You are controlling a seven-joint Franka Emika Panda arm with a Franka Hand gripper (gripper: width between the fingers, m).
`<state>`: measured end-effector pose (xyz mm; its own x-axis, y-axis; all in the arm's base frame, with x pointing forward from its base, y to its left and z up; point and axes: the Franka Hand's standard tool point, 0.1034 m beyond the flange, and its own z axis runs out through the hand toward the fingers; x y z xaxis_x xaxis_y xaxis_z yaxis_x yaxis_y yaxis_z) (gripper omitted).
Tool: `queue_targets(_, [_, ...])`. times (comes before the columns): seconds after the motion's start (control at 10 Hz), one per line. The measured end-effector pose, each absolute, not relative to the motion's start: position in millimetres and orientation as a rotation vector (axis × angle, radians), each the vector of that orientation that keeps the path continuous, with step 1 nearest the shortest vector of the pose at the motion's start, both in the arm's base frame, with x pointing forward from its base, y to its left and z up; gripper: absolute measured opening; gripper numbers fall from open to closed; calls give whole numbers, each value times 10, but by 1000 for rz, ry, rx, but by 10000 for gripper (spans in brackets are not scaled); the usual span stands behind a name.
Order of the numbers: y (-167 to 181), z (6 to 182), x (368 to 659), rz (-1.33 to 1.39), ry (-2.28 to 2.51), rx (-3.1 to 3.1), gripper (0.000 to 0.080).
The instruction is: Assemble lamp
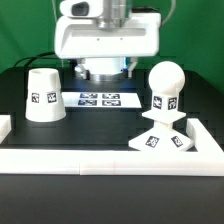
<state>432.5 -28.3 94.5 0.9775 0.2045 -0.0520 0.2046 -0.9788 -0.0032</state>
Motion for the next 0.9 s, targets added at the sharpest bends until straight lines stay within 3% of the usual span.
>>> queue_targets(0.5, [-798,1208,4113,-65,362,3137,699])
queue_targets(0.9, [-1042,1121,4073,-53,403,3122,699])
